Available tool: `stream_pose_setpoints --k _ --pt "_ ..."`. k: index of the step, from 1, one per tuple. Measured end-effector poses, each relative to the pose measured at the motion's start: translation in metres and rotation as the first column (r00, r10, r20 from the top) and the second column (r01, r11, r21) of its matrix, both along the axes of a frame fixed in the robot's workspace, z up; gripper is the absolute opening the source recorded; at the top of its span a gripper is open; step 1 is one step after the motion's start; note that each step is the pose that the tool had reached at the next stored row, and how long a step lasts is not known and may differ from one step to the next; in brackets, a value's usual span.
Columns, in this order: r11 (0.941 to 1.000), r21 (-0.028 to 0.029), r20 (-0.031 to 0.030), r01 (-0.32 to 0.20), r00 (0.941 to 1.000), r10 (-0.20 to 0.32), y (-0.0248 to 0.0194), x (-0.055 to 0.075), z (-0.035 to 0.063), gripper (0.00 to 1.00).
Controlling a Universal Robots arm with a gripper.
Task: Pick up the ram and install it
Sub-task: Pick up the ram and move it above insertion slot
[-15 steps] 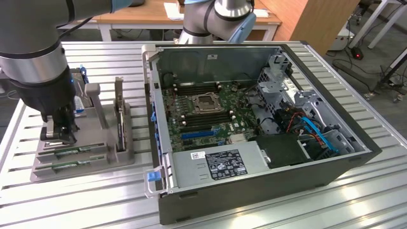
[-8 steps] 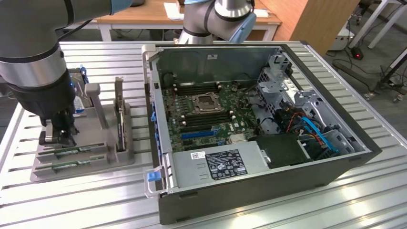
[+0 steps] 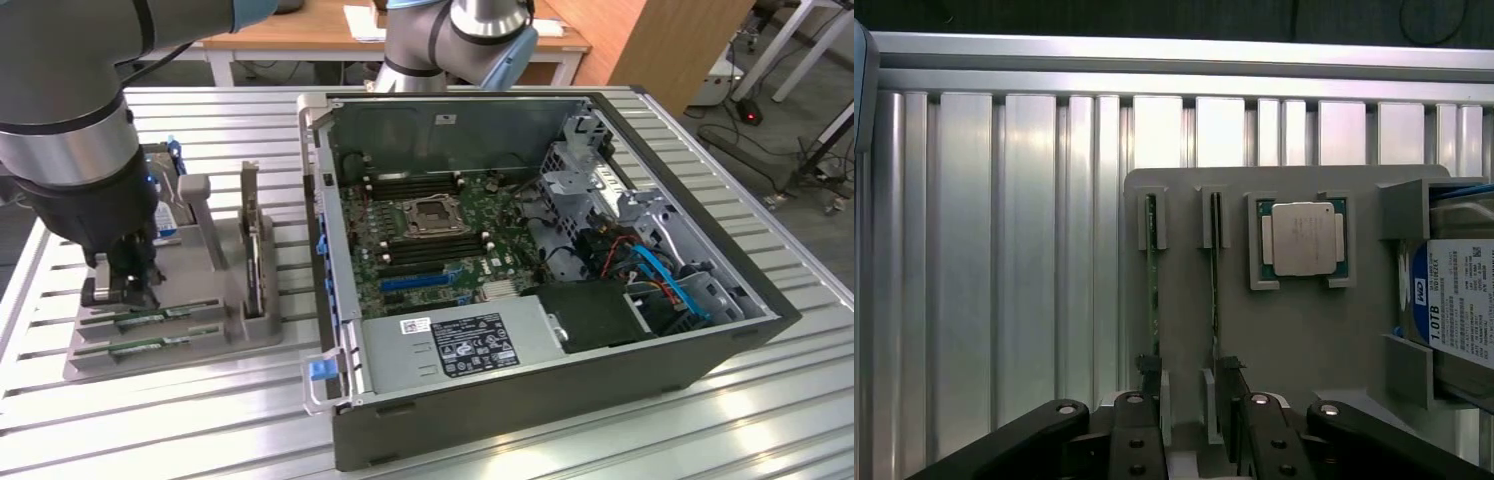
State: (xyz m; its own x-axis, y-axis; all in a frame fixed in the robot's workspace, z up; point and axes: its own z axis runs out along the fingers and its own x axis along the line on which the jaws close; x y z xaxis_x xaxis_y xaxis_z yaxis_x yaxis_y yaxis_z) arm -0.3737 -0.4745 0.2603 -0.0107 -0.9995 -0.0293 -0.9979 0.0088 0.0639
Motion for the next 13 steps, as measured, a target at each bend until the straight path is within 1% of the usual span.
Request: stream_pose_setpoints --k 3,6,11,13 --pt "1.0 0.0 0.0001 0.0 1.0 0.0 -0.0021 0.0 0.0 0.35" --pt "1.0 0.0003 0.0003 0.0 1.0 0.0 -0.0026 0.0 -0.0007 0.35" --pt "1.0 0.0001 0.0 0.0 1.0 0.0 -0.0028 0.0 -0.0084 0.35" --pt "1.0 0.0 -0.0001 0.0 1.0 0.0 -0.0028 0.0 -0.0098 0.35"
